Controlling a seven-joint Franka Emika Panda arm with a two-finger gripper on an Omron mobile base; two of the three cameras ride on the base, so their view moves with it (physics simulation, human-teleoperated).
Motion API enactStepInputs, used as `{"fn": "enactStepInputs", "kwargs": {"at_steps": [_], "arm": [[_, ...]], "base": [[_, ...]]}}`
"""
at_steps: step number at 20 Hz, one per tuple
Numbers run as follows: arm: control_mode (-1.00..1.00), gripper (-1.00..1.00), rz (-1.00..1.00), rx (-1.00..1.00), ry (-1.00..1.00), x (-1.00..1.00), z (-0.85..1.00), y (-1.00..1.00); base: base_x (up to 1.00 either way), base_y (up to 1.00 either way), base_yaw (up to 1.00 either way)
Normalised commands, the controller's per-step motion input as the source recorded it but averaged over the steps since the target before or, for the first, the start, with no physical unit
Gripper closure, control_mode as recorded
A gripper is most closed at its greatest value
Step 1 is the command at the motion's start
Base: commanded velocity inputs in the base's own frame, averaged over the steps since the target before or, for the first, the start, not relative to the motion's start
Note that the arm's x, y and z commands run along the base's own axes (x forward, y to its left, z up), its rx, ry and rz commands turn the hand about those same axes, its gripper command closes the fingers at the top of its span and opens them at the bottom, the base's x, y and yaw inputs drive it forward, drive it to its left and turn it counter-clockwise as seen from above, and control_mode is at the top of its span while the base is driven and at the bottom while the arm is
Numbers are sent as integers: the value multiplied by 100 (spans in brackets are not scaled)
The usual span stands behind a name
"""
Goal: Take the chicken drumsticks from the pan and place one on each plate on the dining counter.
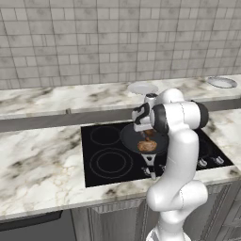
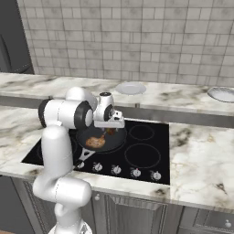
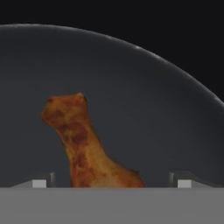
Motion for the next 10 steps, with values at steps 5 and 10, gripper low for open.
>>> {"fn": "enactStepInputs", "kwargs": {"at_steps": [5,10], "arm": [[-100,-100,0,-3,0,-1,-11,0],[-100,-100,0,0,2,-5,-15,0]], "base": [[0,0,0],[0,0,0]]}}
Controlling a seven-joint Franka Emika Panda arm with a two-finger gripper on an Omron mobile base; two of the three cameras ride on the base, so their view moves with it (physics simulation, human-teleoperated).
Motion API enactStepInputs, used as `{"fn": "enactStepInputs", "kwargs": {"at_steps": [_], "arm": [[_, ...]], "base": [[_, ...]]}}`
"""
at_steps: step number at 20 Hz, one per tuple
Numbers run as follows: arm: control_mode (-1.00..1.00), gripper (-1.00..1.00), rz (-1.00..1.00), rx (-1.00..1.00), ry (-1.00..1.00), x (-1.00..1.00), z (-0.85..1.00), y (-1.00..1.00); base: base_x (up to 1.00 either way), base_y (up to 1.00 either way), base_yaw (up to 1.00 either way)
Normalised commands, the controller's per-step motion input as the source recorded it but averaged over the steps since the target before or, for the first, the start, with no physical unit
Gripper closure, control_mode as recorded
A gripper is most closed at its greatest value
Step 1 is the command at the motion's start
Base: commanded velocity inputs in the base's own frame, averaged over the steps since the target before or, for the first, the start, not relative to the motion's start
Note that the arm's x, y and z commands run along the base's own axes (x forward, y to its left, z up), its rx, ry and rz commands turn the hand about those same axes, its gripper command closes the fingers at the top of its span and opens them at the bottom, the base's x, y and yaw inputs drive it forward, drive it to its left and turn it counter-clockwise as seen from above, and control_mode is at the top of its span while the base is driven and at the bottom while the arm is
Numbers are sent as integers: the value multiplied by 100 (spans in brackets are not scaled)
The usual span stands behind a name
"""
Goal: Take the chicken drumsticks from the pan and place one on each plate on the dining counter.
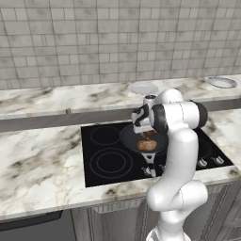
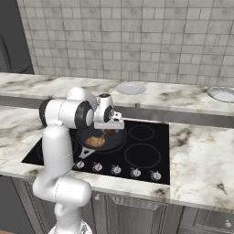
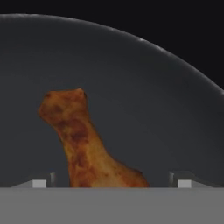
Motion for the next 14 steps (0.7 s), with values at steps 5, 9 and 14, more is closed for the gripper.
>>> {"fn": "enactStepInputs", "kwargs": {"at_steps": [5,9,14], "arm": [[-100,100,-1,0,0,0,-12,0],[-100,100,-3,0,2,-10,0,0],[-100,100,-6,1,5,-22,15,-2]], "base": [[0,0,0],[0,0,0],[0,0,0]]}}
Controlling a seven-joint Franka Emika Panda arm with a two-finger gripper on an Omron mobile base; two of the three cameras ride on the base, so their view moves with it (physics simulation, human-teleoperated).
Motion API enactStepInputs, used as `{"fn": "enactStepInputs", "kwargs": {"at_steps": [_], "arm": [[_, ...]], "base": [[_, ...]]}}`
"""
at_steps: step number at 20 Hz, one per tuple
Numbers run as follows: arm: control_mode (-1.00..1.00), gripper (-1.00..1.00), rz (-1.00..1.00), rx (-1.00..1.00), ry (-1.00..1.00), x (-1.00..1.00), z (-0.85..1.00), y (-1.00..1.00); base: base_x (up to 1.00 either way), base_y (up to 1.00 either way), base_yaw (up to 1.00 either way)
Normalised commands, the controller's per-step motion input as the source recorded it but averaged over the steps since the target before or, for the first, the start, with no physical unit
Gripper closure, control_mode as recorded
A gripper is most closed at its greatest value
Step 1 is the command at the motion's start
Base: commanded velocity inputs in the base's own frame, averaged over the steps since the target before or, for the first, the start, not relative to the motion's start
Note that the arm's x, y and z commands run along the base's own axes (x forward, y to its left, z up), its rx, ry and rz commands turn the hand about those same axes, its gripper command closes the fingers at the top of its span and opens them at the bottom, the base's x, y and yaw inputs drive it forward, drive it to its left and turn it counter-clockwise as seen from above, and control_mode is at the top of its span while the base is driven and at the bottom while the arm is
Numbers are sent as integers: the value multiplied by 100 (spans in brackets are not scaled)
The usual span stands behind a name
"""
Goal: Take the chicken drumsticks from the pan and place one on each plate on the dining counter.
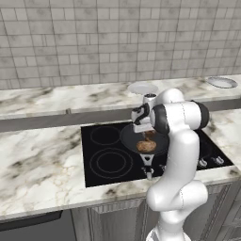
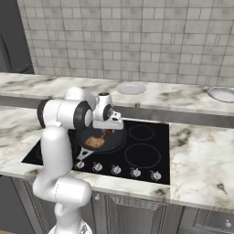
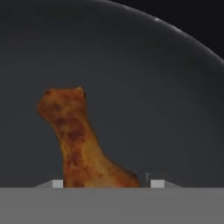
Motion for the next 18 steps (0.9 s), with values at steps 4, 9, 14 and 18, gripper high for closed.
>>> {"fn": "enactStepInputs", "kwargs": {"at_steps": [4,9,14,18], "arm": [[-100,100,-7,3,0,-32,60,0],[-100,100,0,0,-2,-43,66,0],[-100,100,0,-1,-1,-54,61,2],[-100,100,0,0,0,-73,54,0]], "base": [[0,0,0],[0,0,0],[0,0,0],[0,0,0]]}}
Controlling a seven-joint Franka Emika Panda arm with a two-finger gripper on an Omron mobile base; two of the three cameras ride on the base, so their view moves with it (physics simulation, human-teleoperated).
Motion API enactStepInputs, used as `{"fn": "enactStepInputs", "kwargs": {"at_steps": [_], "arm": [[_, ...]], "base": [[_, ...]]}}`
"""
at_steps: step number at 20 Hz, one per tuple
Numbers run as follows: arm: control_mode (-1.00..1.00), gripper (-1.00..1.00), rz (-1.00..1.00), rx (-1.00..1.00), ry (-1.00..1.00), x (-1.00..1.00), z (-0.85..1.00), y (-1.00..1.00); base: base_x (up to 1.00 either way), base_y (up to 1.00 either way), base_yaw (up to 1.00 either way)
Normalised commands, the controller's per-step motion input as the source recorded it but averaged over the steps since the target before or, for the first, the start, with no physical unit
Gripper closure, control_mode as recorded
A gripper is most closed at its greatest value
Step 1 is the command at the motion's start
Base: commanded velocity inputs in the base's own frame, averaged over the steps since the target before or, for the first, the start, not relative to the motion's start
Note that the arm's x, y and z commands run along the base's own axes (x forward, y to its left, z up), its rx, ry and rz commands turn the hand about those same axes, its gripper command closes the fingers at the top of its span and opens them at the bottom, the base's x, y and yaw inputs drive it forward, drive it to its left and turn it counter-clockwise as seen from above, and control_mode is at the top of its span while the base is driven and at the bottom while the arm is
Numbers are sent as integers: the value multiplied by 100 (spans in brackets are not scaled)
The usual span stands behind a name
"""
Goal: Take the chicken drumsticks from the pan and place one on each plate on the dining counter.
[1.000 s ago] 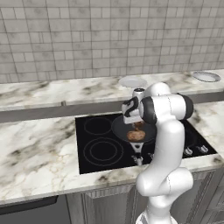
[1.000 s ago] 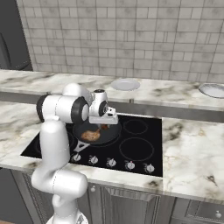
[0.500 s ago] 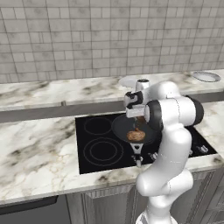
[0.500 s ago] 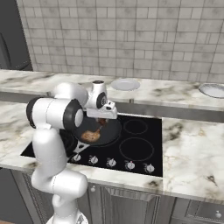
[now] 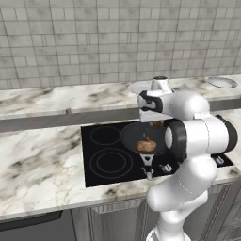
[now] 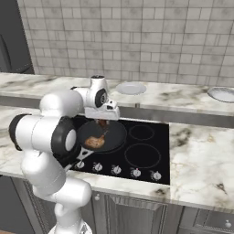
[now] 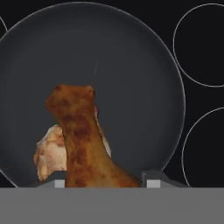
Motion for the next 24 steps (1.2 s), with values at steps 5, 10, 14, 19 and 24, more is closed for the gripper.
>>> {"fn": "enactStepInputs", "kwargs": {"at_steps": [5,10,14,19,24], "arm": [[-100,100,-2,0,-1,-81,35,0],[-100,100,-3,0,0,-72,32,0],[-100,100,-2,1,0,-79,37,0],[-100,100,-1,1,-4,-41,11,0],[100,100,0,0,0,0,0,0]], "base": [[0,0,0],[0,0,0],[0,0,0],[0,0,0],[-20,-6,-1]]}}
